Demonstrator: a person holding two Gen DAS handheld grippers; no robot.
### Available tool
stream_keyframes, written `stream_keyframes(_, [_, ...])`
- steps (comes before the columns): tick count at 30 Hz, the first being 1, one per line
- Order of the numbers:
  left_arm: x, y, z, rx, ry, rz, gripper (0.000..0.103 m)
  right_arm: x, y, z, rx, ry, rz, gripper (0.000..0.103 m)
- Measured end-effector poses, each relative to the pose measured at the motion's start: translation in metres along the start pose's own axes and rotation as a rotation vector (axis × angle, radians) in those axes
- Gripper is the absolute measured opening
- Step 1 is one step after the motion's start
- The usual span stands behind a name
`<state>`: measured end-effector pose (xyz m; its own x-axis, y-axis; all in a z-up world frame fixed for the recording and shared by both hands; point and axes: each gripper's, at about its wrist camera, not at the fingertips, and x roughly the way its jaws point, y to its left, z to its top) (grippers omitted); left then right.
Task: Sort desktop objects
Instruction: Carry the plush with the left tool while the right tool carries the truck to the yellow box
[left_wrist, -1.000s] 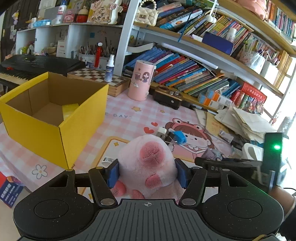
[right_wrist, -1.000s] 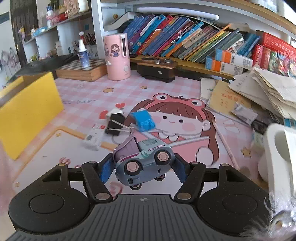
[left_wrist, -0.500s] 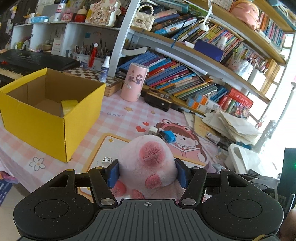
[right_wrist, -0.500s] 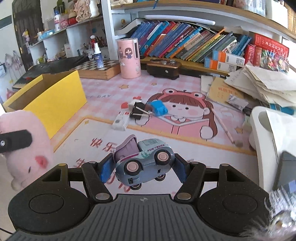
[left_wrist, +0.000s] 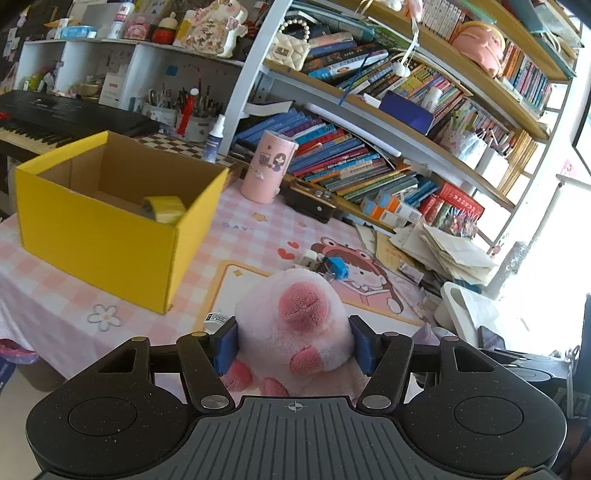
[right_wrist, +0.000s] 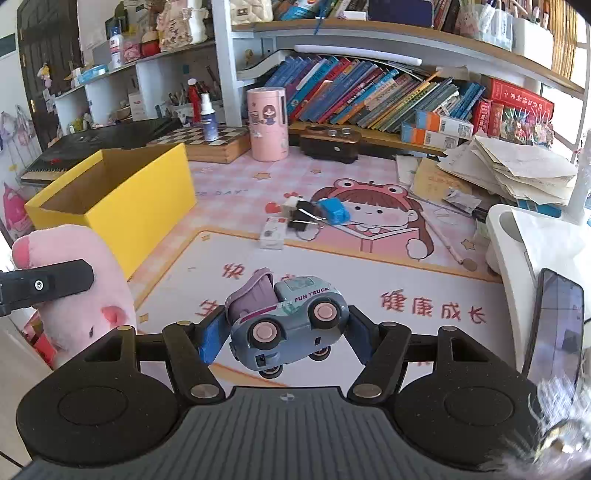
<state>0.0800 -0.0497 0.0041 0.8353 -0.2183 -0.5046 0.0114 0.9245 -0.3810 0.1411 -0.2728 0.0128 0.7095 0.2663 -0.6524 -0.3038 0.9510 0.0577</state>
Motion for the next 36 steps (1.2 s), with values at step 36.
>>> stream_keyframes(36, [-0.113,0.126,-0.013,-0.016,0.009,-0.021,0.061,-0.051,0.169,-0.060,0.008,0.024,-0.021,0.064])
